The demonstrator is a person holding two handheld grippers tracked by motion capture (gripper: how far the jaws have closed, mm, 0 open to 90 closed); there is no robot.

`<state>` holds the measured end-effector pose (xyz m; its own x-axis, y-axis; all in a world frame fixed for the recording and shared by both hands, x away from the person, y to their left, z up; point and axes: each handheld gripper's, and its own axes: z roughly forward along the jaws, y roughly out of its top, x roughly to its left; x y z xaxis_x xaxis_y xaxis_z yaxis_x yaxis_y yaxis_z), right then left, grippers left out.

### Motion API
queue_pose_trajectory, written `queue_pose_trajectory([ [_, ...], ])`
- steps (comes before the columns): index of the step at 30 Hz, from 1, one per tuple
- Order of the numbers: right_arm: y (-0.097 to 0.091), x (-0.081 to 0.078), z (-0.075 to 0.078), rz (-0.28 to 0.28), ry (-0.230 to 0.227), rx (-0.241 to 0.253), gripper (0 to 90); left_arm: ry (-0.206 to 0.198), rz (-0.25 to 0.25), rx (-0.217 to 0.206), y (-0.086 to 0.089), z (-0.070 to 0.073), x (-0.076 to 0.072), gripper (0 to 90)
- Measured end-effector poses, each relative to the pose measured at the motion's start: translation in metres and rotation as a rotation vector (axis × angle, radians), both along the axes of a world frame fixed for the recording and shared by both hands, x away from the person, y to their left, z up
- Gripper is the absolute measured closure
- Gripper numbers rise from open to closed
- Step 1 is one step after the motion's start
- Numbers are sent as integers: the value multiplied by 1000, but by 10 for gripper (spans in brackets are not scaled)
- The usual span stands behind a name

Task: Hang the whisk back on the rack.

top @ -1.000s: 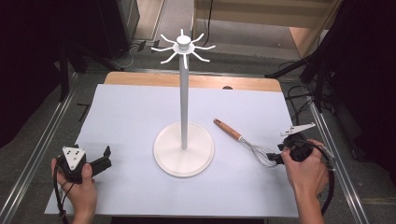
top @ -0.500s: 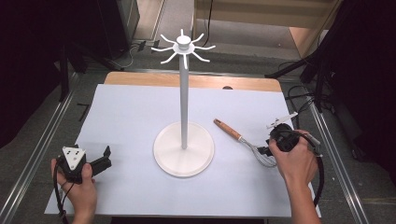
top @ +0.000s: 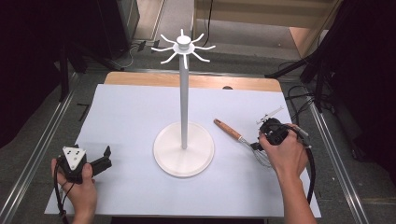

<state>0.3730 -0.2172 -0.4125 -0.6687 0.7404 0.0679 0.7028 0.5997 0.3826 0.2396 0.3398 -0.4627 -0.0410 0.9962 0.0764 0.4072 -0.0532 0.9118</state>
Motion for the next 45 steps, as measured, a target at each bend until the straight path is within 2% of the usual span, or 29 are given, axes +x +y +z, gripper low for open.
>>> queue_pose_trajectory([
  [4, 6, 4, -1, 9, 9, 0, 545, 0, -2, 3, 0, 0, 0, 3],
  [12, 20, 15, -2, 30, 34, -41, 573, -3, -6, 2, -1, 0, 0, 3],
  [16, 25, 19, -1, 32, 32, -49, 579, -4, -15, 1, -1, 0, -1, 3],
  [18, 28, 22, 0, 35, 10, -81, 582, -9, -21, 0, -1, 0, -1, 3],
  [30, 51, 38, 3, 79, 21, -90, 622, -3, -23, 1, 0, 0, 0, 3],
  [33, 56, 42, 4, 87, 37, -88, 645, -3, -25, -1, 0, 0, 0, 3],
  [41, 69, 53, -1, 117, 85, -120, 646, -1, -24, -4, 0, 0, 0, 3],
  [45, 74, 58, -4, 129, 104, -143, 684, -1, -28, -3, 0, 0, 0, 3],
])
